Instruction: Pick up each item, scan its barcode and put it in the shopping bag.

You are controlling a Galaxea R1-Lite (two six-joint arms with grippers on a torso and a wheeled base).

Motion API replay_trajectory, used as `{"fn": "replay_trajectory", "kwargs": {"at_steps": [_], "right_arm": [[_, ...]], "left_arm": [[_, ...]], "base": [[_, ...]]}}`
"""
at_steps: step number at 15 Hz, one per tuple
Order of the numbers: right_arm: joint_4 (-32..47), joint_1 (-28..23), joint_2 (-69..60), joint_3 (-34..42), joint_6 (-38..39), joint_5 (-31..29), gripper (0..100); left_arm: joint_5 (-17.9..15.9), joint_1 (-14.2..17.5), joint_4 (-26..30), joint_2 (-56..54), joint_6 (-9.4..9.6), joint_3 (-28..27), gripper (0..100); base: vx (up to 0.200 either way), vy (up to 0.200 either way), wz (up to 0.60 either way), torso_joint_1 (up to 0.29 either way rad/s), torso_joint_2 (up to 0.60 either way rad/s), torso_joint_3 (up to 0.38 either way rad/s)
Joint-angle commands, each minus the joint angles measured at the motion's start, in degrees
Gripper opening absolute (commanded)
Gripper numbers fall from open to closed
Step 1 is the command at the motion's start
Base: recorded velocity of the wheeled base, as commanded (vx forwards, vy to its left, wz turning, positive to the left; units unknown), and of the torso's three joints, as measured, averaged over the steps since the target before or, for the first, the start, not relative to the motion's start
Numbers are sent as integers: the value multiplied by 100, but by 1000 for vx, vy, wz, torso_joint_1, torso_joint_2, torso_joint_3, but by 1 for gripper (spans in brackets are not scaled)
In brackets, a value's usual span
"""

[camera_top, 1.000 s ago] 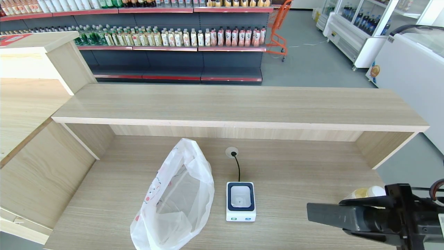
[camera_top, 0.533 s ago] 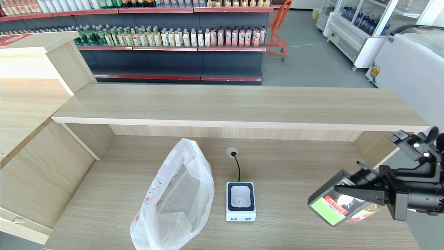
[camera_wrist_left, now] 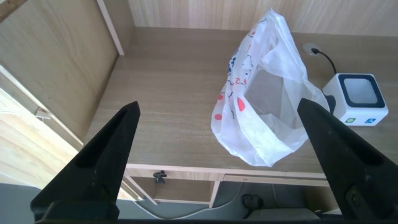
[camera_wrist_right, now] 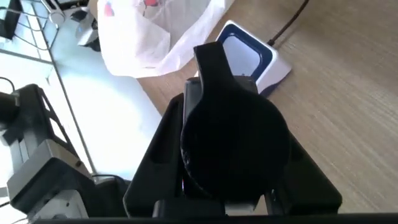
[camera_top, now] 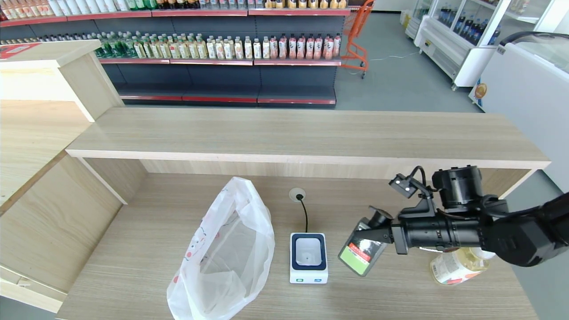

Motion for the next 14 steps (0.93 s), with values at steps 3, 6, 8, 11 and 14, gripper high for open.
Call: {"fn": "replay_trajectory", "kwargs": {"at_steps": [3, 6, 8, 11, 14], "right_arm": [[-198, 800, 1024, -954, 1097, -696, 0], [-207, 967, 1261, -1112, 1123, -828, 0], [-304, 1047, 1419, -1095, 1105, -1100, 0], [-638, 1126, 1639, -1103, 1105, -1417, 0], [-690, 1170, 1700, -1121, 1105, -1417, 0]], "left_arm": [[-8, 0, -1, -2, -2, 1, 100], [-8, 0, -1, -2, -2, 1, 100], [1, 0, -1, -2, -2, 1, 100], [1, 0, -1, -2, -2, 1, 100], [1, 0, -1, -2, -2, 1, 100]], "base": [[0, 0, 0, 0, 0, 0], [0, 0, 0, 0, 0, 0], [0, 0, 0, 0, 0, 0], [0, 0, 0, 0, 0, 0], [0, 0, 0, 0, 0, 0]]}}
